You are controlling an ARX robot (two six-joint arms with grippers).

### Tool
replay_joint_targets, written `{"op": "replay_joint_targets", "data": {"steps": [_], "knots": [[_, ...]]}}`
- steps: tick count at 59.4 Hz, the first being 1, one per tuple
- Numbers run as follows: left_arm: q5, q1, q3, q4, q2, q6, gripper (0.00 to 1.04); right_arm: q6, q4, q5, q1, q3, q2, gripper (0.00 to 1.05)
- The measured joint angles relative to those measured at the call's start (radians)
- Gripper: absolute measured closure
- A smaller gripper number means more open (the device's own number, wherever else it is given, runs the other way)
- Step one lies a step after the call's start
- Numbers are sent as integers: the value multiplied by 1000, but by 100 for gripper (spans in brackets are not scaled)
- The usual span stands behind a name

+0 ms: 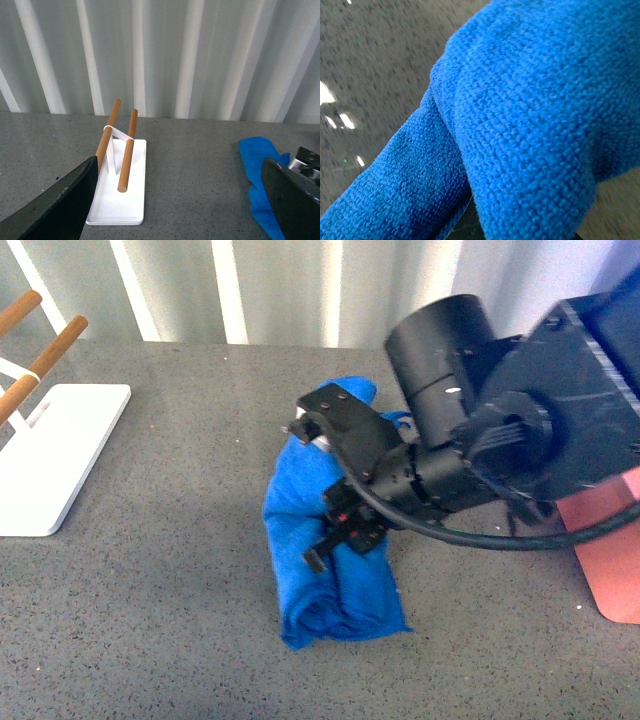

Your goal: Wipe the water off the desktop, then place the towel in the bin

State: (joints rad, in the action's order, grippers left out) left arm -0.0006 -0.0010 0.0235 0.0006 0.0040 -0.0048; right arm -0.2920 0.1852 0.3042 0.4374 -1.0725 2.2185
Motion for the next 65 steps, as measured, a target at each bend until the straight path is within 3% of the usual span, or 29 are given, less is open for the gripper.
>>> {"op": "replay_joint_targets", "data": {"steps": [8, 24, 50, 65], "knots": [[0, 0, 0, 0, 0, 0, 7, -76, 13, -6, -97, 132, -105, 101], [0, 0, 0, 0, 0, 0, 7, -170, 0, -3, -233, 180, -181, 101], [0, 0, 0, 0, 0, 0, 7, -202, -27, -69, -290, 68, -275, 101], [0, 0, 0, 0, 0, 0, 7, -138, -90, -69, -380, -59, -478, 101]]}}
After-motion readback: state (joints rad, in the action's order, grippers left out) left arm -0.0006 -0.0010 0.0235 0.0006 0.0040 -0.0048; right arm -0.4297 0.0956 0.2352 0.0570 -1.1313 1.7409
